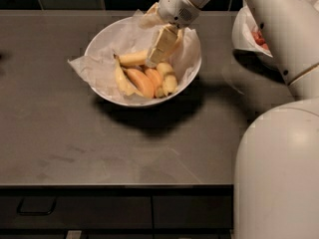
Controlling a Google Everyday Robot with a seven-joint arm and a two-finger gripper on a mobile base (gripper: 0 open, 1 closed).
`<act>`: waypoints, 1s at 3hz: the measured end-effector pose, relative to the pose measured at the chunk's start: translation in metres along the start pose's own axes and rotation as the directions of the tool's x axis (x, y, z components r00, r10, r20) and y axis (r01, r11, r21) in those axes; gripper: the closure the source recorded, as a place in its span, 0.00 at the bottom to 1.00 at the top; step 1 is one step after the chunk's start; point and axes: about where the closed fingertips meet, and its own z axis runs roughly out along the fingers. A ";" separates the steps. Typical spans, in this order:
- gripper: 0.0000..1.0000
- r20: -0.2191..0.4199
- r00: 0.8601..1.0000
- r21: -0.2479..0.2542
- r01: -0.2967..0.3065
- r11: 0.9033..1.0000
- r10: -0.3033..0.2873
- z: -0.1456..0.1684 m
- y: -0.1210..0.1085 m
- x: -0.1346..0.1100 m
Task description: Pick banana from white bowl
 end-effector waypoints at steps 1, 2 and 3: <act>0.23 -0.018 1.000 -0.011 -0.023 1.000 0.022 0.020 -0.013 0.013; 0.24 -0.035 0.999 -0.007 -0.041 0.999 0.040 0.033 -0.020 0.024; 0.28 -0.053 0.997 0.002 -0.053 0.999 0.053 0.042 -0.023 0.032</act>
Offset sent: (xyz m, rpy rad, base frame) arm 0.0339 0.0012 -0.0508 -0.0607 0.0394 -0.0555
